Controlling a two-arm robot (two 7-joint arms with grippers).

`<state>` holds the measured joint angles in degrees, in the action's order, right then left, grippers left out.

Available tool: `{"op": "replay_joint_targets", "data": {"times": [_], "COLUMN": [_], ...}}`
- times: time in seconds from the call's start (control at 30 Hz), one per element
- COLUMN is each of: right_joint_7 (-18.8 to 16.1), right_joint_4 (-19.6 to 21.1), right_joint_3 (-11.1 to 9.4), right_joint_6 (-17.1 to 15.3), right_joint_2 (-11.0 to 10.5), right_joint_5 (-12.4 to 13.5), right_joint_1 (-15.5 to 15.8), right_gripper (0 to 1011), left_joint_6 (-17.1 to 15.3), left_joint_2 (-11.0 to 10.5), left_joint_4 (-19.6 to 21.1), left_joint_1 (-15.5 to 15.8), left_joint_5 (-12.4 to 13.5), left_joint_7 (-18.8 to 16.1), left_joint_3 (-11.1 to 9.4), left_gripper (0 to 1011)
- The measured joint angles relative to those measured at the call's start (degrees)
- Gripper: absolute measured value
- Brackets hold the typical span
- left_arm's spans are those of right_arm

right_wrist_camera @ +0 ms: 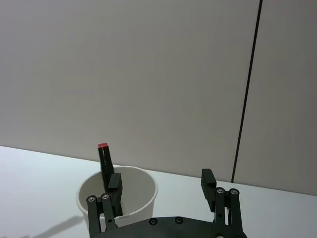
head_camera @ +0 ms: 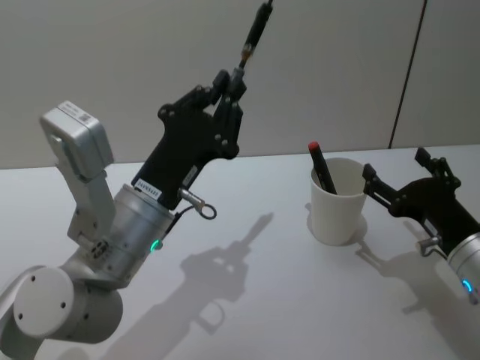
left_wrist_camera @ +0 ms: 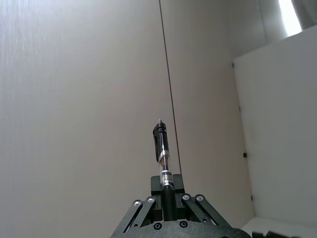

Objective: Place the pen into the pen holder.

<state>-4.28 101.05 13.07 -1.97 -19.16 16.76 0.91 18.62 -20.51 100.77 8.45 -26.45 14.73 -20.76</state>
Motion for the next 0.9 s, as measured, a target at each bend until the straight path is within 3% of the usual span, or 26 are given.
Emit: {"op": "replay_joint_targets", "data": {"times": [0.4, 0.9], "right_joint_7": [-4.8, -13.7], "right_joint_4": [-0.5, 1.3], "right_joint_3": [0.7, 1.1], "right_joint_6": [-0.3, -2.2], "right_joint_2": [1.2, 2.9], "right_joint_5": [4.5, 15.5], "right_joint_1": [-0.2, -1.9], "right_gripper": [1002, 1002], "left_joint_6": [2.3, 3.4], "left_joint_2": [0.8, 1.1], "left_joint_4": [0.8, 1.2], "left_joint_1": [1.1, 1.6], "left_joint_5": [-1.4, -1.9], "left_joint_7": [2.3, 3.2], "left_joint_3": [0.3, 0.4], "left_gripper": [139, 139]}}
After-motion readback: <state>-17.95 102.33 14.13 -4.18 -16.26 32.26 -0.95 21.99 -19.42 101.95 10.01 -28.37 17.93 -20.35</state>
